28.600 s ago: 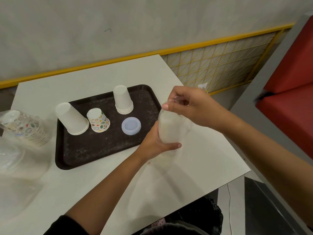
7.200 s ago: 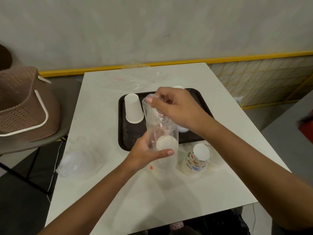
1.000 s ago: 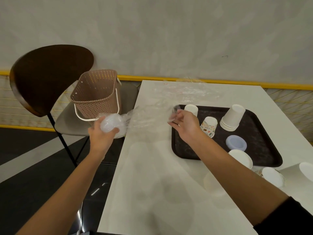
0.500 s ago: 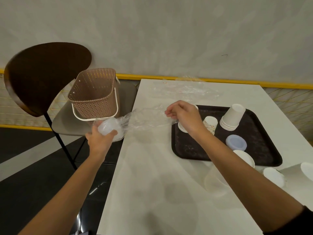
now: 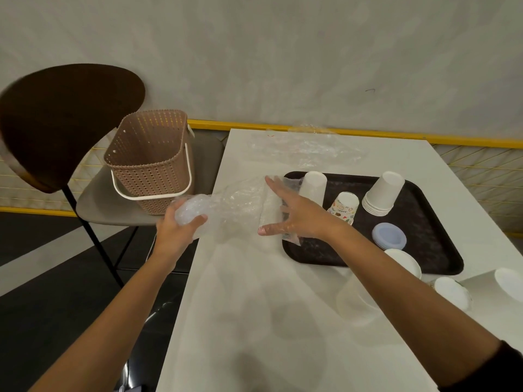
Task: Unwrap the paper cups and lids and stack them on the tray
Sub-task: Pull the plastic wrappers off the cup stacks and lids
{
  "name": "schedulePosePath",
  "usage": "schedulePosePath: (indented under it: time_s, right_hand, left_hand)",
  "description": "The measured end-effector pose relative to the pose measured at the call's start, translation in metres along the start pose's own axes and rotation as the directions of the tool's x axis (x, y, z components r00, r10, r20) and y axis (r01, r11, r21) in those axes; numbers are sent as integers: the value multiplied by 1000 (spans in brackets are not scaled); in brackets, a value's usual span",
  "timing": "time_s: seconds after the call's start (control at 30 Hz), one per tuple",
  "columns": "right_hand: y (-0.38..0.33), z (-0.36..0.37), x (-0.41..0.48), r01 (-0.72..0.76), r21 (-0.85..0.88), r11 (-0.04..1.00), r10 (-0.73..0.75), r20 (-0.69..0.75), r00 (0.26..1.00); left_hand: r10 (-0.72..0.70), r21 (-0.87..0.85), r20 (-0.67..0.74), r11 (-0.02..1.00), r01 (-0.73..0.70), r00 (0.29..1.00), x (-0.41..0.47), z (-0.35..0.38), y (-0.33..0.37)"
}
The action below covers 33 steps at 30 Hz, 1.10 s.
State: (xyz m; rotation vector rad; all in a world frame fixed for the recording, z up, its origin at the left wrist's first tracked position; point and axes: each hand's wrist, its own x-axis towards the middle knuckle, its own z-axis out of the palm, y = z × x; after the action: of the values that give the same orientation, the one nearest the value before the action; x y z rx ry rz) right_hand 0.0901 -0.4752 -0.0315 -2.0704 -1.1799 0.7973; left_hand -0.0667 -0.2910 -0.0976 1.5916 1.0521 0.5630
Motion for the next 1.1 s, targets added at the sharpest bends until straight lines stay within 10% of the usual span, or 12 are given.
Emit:
schedulePosePath:
  time_s: [0.27,0.37,0.6,0.83,1.1]
  right_hand:
    - [2,-5,-6,28,-24,999,-31,-141,989]
    - [3,-6,-6,125,255,959,-54,-267,962]
    - [7,18,4,-44,745,666,48,16,999]
    - [7,31,4,-57,60,997,56,17,998]
    - [19,42,10,105,-6,994,-103,-284,953]
  left_hand:
    - [14,-47,-61,999,-16,998,15,-17,5]
    - [36,-106,15,994,-35,999,12,-16,12]
    - [-5,-184,350,980,73,937,-11,15,23]
    - [12,-193,358,979,62,934,-18,30,18]
    - [63,-124,326,992,-24,943,-23,31,20]
